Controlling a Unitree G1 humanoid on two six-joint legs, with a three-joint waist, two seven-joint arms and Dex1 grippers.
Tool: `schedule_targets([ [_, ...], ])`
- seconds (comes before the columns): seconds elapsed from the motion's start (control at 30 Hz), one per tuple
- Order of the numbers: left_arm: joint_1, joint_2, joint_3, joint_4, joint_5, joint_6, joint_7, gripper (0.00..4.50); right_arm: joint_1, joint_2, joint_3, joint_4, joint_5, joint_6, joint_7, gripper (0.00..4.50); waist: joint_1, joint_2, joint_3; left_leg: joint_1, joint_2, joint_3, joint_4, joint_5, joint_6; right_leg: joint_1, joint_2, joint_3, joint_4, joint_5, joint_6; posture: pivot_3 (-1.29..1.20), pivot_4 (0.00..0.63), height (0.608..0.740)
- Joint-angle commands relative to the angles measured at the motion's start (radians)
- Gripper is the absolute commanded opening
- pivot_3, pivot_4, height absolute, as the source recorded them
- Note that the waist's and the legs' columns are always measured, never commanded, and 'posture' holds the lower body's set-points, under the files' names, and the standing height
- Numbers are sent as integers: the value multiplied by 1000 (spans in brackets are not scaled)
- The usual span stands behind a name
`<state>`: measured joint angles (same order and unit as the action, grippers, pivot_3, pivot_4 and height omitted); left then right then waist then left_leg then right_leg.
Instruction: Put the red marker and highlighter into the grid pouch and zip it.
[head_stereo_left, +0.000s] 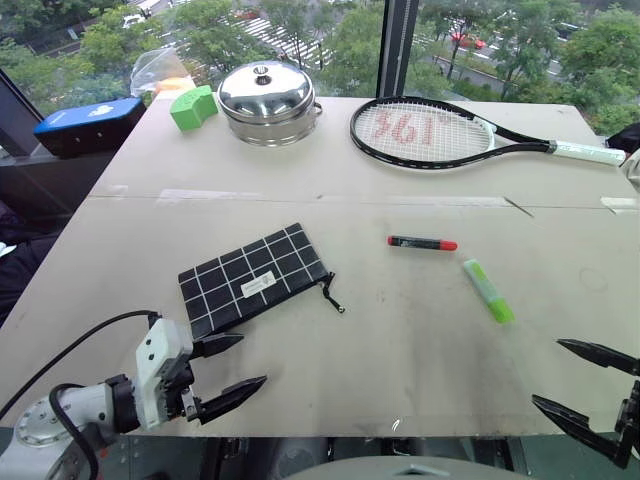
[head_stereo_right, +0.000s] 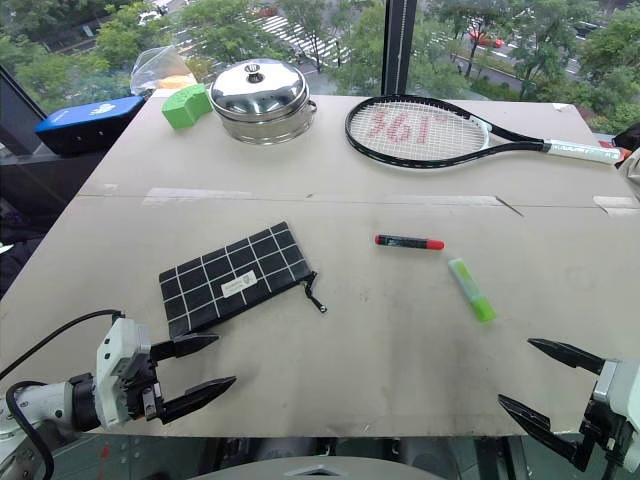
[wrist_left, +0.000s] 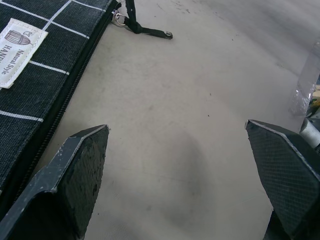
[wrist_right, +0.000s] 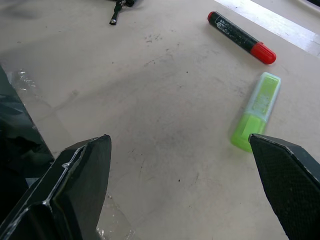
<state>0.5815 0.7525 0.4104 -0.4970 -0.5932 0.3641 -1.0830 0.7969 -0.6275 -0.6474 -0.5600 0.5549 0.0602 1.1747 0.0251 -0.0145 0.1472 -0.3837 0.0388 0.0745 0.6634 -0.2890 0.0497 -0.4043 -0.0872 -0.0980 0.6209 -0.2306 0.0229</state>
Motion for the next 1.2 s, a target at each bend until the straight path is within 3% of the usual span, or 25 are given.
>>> schedule_targets([
  [0.03,-43,-11,40,-64,-109,80,90,4436,-33,10,5,-43,34,-10,-29,4463,0,0,0,0,0,0,0,0,0,0,0,0,0,0,0,0,150,740],
  [0.13,-113,-44,138,-82,-369,251,288,4436,-106,28,81,-119,94,38,-104,4463,-2,-1,0,0,0,-1,0,0,0,0,0,0,0,0,0,0,150,740],
  [0.2,-116,-43,180,-82,-395,286,327,4436,-128,26,104,-141,115,61,-119,4463,-5,0,0,0,1,-2,0,0,0,0,0,0,1,0,0,0,150,740],
  [0.27,-92,-36,212,-85,-308,222,294,4436,-142,9,130,-167,137,82,-114,4463,-6,1,-1,1,0,-1,0,0,0,1,0,0,1,0,0,0,150,740],
  [0.37,-62,-22,230,1,-15,-93,202,4436,-155,-32,157,-212,161,105,-97,4463,-8,0,-2,1,-1,1,0,1,2,1,1,0,1,0,0,0,150,740],
  [0.5,-59,25,270,403,271,-764,-5,4436,-219,-63,204,-238,161,124,-127,4463,-4,-2,-3,1,-1,2,0,0,0,0,2,-1,0,0,-7,0,150,740],
  [0.67,-143,92,215,822,389,-1247,-66,4436,-277,-73,250,-229,131,132,-156,4463,2,-2,-4,-1,0,3,0,-2,0,-2,-1,-1,0,-2,-4,0,150,740],
  [0.9,-276,107,78,1038,525,-1479,38,4436,-281,-83,257,-240,131,141,-168,4463,17,-2,-9,-2,-1,3,1,-3,2,-2,-3,-3,0,0,-7,0,150,740],
  [1.2,-461,103,-110,1073,696,-1473,203,4436,-282,-94,298,-247,110,127,-151,4463,20,11,-16,1,-1,4,1,-1,6,1,-3,-4,2,-2,-2,0,150,740],
])
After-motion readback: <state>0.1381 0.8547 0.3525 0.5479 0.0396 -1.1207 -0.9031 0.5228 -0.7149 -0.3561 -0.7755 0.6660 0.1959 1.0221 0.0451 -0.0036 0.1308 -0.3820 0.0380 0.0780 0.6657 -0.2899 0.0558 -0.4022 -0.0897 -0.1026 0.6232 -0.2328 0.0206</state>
